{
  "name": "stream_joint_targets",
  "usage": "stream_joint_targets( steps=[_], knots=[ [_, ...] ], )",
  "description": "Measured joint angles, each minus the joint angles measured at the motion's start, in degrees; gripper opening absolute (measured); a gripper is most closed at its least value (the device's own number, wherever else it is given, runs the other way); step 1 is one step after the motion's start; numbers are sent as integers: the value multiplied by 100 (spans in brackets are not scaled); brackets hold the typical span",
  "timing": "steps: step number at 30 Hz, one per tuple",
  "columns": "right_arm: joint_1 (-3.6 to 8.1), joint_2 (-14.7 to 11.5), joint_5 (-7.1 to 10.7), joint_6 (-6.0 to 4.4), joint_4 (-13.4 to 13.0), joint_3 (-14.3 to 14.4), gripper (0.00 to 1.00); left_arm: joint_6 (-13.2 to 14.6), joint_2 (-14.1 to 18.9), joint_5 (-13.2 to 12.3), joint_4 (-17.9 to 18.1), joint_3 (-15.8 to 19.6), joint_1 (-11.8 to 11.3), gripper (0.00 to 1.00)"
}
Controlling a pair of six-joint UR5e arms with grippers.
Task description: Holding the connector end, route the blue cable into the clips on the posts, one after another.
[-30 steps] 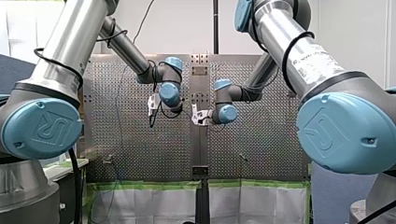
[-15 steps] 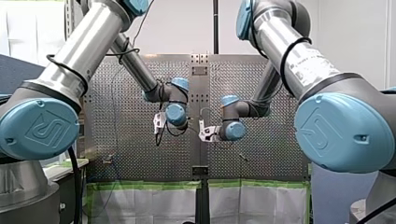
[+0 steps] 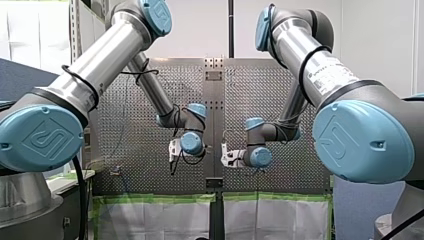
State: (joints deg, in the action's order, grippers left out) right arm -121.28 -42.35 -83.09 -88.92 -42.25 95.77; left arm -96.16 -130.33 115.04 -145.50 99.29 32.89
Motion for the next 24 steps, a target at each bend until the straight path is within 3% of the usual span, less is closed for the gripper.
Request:
stream_joint_targets(
  steps=[5, 14, 24],
  knots=[
    [63, 75, 8, 9, -250, 168, 0, -3, -299, -4, 196, 0, 84, 0],
    [115, 413, -21, 126, -635, 242, 0, -28, -795, 54, 471, 0, 267, 0],
    [468, 541, -22, 66, -1227, 796, 0, -131, -841, 121, 860, 0, 531, 0]
  ],
)
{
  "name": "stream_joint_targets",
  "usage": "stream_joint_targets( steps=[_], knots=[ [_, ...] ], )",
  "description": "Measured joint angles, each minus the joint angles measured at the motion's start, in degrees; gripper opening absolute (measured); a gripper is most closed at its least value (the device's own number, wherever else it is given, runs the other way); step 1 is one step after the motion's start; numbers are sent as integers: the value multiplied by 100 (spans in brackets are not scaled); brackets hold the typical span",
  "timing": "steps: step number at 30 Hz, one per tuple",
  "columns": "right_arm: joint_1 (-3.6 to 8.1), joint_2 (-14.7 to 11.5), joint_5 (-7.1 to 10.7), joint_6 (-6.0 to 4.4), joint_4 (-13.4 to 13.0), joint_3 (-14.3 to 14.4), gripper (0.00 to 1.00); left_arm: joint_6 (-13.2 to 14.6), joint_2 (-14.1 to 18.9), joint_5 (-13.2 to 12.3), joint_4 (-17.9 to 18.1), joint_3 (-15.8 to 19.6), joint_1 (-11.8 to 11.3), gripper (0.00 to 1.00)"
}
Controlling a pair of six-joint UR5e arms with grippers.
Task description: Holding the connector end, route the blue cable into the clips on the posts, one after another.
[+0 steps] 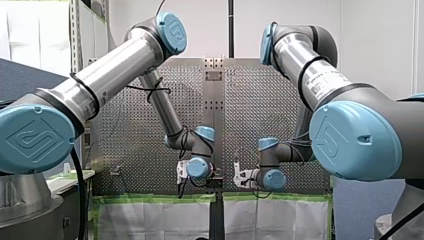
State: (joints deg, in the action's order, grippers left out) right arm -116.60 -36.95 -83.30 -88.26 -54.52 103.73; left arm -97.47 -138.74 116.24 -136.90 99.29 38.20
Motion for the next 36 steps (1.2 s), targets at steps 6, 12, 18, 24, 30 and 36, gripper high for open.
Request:
stream_joint_targets(
  steps=[6, 12, 18, 24, 30, 36],
  knots=[
    [154, 3, 71, 25, -375, 202, 0, -53, -5, 38, 211, 0, 139, 0],
    [342, 3, 190, 26, -766, 412, 0, -110, -5, 7, 360, -35, 235, 0],
    [528, 0, 393, 48, -946, 524, 0, -146, -133, 9, 244, -278, 329, 0],
    [782, -2, 550, 66, -1107, 745, 0, -139, -419, 165, -73, -626, 499, 0],
    [1151, -2, 895, 166, -1136, 918, 0, -163, -606, 259, -325, -970, 646, 0],
    [1519, -1, 1014, 226, -1079, 934, 0, -171, -901, 393, -576, -1333, 907, 0]
  ],
)
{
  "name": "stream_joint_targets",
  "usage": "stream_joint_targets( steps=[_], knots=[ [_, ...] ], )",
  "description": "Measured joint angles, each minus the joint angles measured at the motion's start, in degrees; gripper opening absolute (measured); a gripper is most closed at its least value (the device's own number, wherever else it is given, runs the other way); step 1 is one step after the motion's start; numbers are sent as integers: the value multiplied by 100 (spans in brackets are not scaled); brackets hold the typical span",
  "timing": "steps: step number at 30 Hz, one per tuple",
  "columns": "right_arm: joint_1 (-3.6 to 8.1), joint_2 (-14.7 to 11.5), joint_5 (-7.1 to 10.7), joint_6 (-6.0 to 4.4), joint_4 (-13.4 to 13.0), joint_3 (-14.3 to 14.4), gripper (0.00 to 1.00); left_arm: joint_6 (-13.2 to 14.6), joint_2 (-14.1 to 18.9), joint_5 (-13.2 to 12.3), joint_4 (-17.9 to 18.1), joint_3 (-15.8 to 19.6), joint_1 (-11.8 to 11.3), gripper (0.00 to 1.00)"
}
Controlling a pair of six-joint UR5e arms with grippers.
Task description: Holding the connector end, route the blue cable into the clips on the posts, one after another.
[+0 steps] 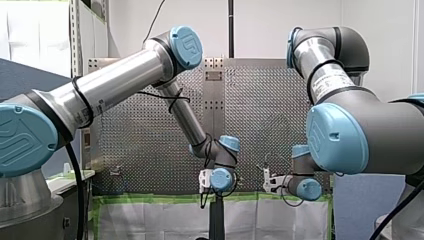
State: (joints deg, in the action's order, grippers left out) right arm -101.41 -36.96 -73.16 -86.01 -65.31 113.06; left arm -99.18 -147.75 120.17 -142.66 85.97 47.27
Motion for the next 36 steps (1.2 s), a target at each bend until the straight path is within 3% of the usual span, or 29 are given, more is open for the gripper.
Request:
stream_joint_targets(
  steps=[4, 13, 20, 25, 36],
  knots=[
    [141, 0, 16, 15, 0, 0, 0, -16, -68, 105, -33, -249, 103, 0],
    [191, 0, 4, 53, 27, -13, 0, -70, -110, 149, -60, -812, 177, 0],
    [247, -8, -7, 52, 90, -96, 0, -105, -415, 162, -322, -1224, 206, 0],
    [295, -9, -1, 38, 201, -159, 0, -181, -644, 156, -358, -1490, 229, 0],
    [395, -10, 18, 28, 460, -337, 0, -297, -809, 30, -444, -2079, 166, 0]
  ],
)
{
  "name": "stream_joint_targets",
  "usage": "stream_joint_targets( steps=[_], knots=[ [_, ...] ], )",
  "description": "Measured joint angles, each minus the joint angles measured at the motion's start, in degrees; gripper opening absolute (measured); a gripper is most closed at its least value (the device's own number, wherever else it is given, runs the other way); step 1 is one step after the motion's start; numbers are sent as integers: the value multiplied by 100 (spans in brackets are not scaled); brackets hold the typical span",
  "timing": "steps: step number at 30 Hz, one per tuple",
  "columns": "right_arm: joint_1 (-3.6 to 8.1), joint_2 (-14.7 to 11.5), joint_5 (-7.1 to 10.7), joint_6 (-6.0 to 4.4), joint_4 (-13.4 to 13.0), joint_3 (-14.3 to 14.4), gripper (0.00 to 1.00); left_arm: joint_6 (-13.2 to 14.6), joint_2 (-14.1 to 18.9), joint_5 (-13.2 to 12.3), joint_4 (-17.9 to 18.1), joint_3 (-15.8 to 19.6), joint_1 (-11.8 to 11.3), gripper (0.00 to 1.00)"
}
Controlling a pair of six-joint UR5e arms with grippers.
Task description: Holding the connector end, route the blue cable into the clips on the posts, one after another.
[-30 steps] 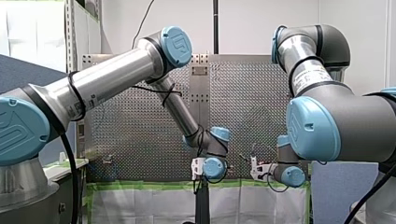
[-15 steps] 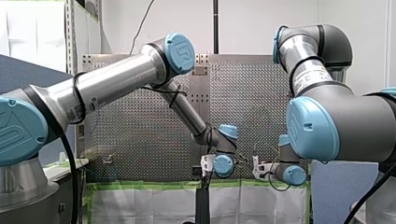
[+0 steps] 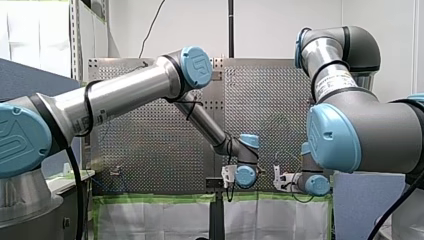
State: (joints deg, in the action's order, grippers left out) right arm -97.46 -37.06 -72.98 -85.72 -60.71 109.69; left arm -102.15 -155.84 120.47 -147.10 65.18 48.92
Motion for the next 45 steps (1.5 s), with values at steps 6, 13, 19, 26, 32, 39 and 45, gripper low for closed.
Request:
stream_joint_targets(
  steps=[6, 13, 19, 26, 32, 39, 45],
  knots=[
    [-3, 0, 2, 15, 163, -187, 0, -52, -310, -79, -219, -326, -11, 0],
    [2, 7, 20, -30, 203, -298, 0, -151, -543, -259, -228, -501, -75, 0],
    [44, 9, 40, -76, 287, -444, 0, -207, -626, -366, -207, -600, -97, 0],
    [150, 16, 97, -76, 413, -573, 0, -232, -633, -356, -216, -614, -114, 0],
    [241, 24, 271, -84, 462, -647, 0, -242, -633, -356, -202, -617, -151, 0],
    [272, 34, 480, -94, 490, -759, 0, -273, -633, -440, -76, -661, -178, 0],
    [295, 42, 547, -110, 491, -783, 0, -293, -634, -460, -125, -808, -226, 0]
  ],
)
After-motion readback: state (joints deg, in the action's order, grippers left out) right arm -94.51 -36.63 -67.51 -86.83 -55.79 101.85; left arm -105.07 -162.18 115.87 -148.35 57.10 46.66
